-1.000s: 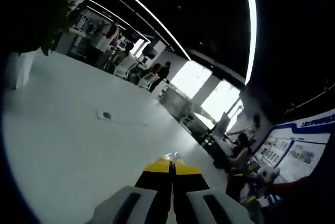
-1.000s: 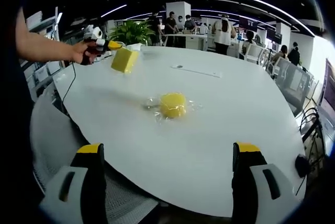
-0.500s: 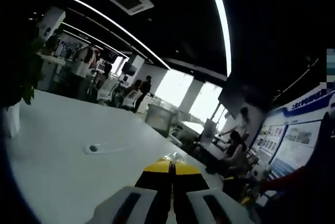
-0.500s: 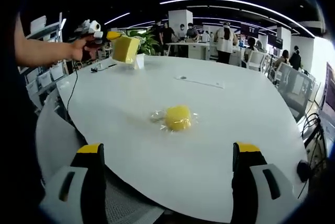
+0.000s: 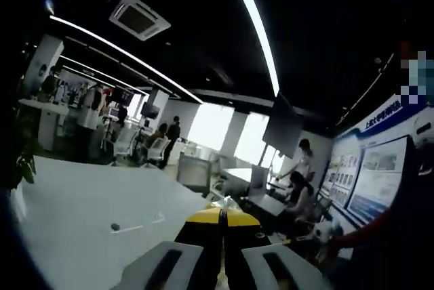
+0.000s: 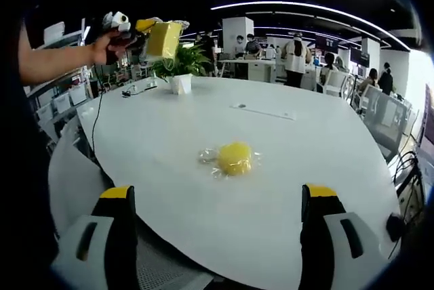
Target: Compare the silicone blocks by pressing each to a similar depth, holding the contact briefly, and releasing to observe deformation and rebound differences across the visible hardness samples.
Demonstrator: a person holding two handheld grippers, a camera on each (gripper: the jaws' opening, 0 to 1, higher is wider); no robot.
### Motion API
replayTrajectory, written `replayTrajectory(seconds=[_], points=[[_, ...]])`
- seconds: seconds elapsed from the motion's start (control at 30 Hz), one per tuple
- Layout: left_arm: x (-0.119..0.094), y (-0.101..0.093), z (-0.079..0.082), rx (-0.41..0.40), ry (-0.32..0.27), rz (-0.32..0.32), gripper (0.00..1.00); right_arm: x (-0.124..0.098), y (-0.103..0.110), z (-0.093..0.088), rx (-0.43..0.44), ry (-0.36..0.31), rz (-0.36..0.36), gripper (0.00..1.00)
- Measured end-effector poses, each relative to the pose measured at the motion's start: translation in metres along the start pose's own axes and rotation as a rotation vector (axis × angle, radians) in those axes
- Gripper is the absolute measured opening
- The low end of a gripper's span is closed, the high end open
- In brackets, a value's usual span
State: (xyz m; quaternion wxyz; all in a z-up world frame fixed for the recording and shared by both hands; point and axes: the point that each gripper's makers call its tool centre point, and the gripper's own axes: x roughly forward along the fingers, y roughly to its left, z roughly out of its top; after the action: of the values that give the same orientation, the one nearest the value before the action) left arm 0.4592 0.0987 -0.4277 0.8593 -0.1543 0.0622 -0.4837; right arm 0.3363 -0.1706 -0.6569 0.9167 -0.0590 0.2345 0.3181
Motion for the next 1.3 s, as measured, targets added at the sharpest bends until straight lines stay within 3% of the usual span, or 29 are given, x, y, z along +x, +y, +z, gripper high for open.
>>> replayTrajectory(seconds=[0.6,0.9,1.07,1.3], points=[[0.0,-0.021,0.013,0.021,-0.049,-0.047,0.0,-0.002,-0.005,0.012,-0.001,-0.027,0.011,0.96],[-0.002,-0.039,0.02,0.017,-0.071,-0.099,0.0,-0.015,-0.013,0.068,0.069,-0.154,0.028,0.97],[-0.004,-0.049,0.021,0.021,-0.088,-0.125,0.0,-0.02,-0.008,0.106,0.03,-0.217,0.056,0.97],[-0.005,-0.059,0.009,0.007,-0.09,-0.144,0.0,-0.02,0.011,0.137,-0.022,-0.256,0.115,0.97]])
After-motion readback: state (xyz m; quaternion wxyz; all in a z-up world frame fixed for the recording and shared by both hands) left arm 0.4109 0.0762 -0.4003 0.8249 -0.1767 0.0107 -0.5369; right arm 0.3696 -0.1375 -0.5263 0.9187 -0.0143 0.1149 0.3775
